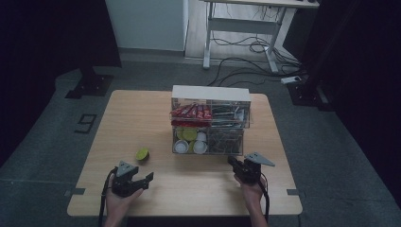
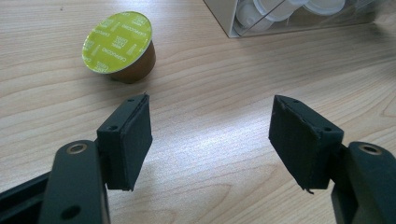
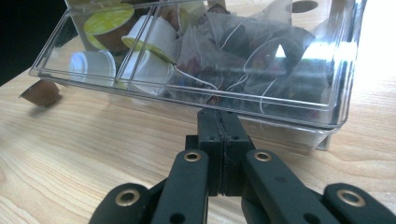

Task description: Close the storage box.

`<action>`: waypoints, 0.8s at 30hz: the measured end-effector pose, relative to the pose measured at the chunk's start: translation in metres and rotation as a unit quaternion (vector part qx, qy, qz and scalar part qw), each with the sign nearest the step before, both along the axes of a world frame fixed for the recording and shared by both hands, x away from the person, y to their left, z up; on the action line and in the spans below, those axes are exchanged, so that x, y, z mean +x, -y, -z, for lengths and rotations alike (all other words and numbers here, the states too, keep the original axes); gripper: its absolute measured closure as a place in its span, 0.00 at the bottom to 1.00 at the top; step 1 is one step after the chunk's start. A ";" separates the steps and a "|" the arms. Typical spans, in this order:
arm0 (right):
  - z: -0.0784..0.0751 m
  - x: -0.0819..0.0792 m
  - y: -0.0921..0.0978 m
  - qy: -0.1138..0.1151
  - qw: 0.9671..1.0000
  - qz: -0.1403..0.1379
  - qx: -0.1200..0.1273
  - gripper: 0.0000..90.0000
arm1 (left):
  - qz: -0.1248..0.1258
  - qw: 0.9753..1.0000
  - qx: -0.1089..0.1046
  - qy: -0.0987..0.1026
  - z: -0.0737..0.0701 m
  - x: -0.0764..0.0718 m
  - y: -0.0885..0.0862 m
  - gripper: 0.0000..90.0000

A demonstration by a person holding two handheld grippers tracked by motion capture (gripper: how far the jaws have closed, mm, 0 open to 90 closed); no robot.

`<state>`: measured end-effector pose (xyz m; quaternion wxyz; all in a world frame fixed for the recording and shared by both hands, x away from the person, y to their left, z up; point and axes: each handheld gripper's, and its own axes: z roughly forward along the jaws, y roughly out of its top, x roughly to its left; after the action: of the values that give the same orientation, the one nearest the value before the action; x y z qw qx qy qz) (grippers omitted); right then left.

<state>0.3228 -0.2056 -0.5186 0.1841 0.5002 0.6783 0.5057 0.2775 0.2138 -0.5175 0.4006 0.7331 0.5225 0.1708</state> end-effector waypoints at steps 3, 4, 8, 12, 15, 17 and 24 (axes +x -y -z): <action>0.002 0.001 0.000 -0.003 1.000 0.001 -0.001 0.98 | 0.000 1.000 0.000 0.000 0.000 0.000 0.000 0.34; 0.003 0.001 0.000 -0.004 1.000 0.001 -0.001 0.98 | 0.000 1.000 0.000 0.001 0.000 0.000 0.000 0.34; 0.003 0.001 0.000 -0.005 1.000 -0.002 0.000 0.98 | 0.001 1.000 0.001 -0.001 0.000 0.000 0.000 0.34; 0.003 0.002 0.000 -0.012 1.000 -0.007 -0.002 0.97 | 0.004 1.000 0.003 -0.003 0.002 0.001 0.002 0.34; 0.004 0.003 -0.001 -0.020 1.000 -0.012 0.000 0.97 | 0.006 1.000 0.004 -0.003 0.001 0.000 0.003 0.34; 0.004 0.002 -0.004 -0.022 1.000 -0.017 -0.002 0.96 | 0.005 1.000 0.004 -0.001 0.001 0.000 0.003 0.34; 0.000 -0.001 -0.014 -0.005 0.999 -0.031 -0.004 0.86 | 0.004 1.000 0.004 -0.002 0.001 0.000 0.002 0.34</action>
<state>0.3218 -0.1917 -0.5185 0.1671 0.4805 0.6967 0.5058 0.2775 0.2115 -0.5184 0.3977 0.7367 0.5198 0.1701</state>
